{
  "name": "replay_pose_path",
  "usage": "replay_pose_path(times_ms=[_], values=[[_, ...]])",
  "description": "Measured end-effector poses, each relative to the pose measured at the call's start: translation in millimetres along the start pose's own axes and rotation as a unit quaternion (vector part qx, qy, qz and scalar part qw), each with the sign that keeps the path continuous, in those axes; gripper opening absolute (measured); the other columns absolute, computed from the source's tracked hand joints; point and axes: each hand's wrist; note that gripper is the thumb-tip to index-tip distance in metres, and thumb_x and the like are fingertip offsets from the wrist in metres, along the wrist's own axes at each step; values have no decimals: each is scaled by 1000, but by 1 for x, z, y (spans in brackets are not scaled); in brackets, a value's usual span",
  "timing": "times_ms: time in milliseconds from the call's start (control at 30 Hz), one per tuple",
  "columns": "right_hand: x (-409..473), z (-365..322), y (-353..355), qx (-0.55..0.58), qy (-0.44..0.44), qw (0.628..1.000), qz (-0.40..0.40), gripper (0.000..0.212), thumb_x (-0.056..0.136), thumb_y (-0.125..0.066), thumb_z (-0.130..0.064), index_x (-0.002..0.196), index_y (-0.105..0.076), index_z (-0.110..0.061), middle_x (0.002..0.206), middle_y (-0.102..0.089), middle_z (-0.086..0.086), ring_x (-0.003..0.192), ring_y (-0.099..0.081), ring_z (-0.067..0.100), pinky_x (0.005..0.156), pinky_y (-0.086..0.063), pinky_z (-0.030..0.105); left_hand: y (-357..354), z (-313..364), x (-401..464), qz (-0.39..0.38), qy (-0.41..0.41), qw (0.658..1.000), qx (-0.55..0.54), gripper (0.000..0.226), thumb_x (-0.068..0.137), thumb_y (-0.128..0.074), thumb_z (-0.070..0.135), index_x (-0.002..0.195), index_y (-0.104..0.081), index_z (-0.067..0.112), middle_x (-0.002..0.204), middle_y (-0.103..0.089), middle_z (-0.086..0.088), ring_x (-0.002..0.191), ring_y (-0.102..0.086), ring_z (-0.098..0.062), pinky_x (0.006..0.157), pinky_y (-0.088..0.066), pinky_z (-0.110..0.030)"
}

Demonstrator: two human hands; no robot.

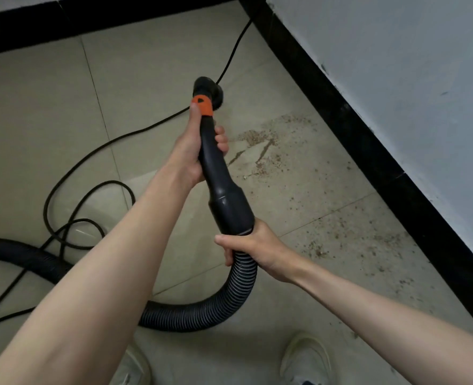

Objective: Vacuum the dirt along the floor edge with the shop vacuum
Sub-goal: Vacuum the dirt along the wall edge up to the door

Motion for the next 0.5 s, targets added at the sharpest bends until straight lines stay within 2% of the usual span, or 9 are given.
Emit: replay_pose_path(times_ms=[67, 133, 167, 233, 300, 367, 433, 500], values=[[0, -2, -2, 11, -13, 998, -65, 26, 87, -69, -9, 65, -54, -11, 53, -53, 5, 50, -50, 18, 58, -48, 30, 22, -2, -1, -61, 34, 993, -92, 50, 92, -43, 57, 90, -50, 8, 58, -47, 2, 40, -45, -7, 37, -42, -17], [0, -1, -3, 15, -38, 994, -100, 23, 88, -68, -12, 71, -53, -12, 55, -51, 3, 50, -48, 17, 55, -48, 30, 40, -5, -4, -70, 53, 988, -126, 50, 92, -43, 59, 92, -52, 10, 58, -47, 3, 40, -45, -6, 37, -42, -16], [-1, 0, -3, 5, -47, 994, -104, 22, 89, -67, -14, 74, -52, -12, 56, -51, 2, 50, -48, 18, 55, -48, 31, 46, -4, -5, -50, 60, 991, -108, 50, 90, -45, 59, 91, -53, 10, 59, -48, 4, 41, -46, -7, 38, -42, -17], [1, 3, 0, -33, -55, 993, -100, 23, 90, -67, -17, 77, -49, -12, 55, -52, 2, 49, -48, 19, 56, -47, 33, 51, 1, -8, 32, 72, 997, -5, 52, 86, -51, 62, 89, -53, 10, 62, -52, 1, 44, -49, -10, 42, -46, -19], [3, 4, 2, -66, -65, 990, -104, 23, 90, -67, -19, 80, -47, -12, 54, -53, 1, 47, -49, 18, 55, -47, 33, 50, 8, -6, 123, 75, 982, 125, 53, 81, -60, 60, 91, -52, 9, 64, -53, -3, 46, -52, -14, 48, -49, -23], [3, 4, 1, -76, -78, 988, -107, 21, 91, -65, -21, 85, -46, -14, 53, -53, -1, 45, -50, 16, 52, -48, 30, 48, 9, -3, 198, 49, 955, 215, 46, 84, -65, 50, 99, -50, 9, 63, -51, -4, 45, -50, -15, 48, -49, -24], [0, 7, 0, -71, -80, 990, -91, 21, 91, -63, -27, 88, -46, -15, 55, -53, 0, 44, -51, 14, 49, -47, 27, 48, 5, 0, 234, 14, 941, 243, 43, 87, -63, 42, 110, -48, 10, 62, -49, -4, 44, -48, -15, 47, -49, -23], [-3, 9, -1, -47, -86, 993, -61, 32, 86, -62, -40, 94, -46, -14, 63, -55, 4, 46, -53, 15, 48, -49, 28, 50, -2, 1, 231, 8, 942, 244, 42, 88, -60, 39, 116, -47, 11, 62, -49, -4, 44, -48, -15, 47, -48, -23]])
Point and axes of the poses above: each hand's wrist, its own x-axis towards the middle knuckle, its own y-axis out of the back of the hand, z = x × y
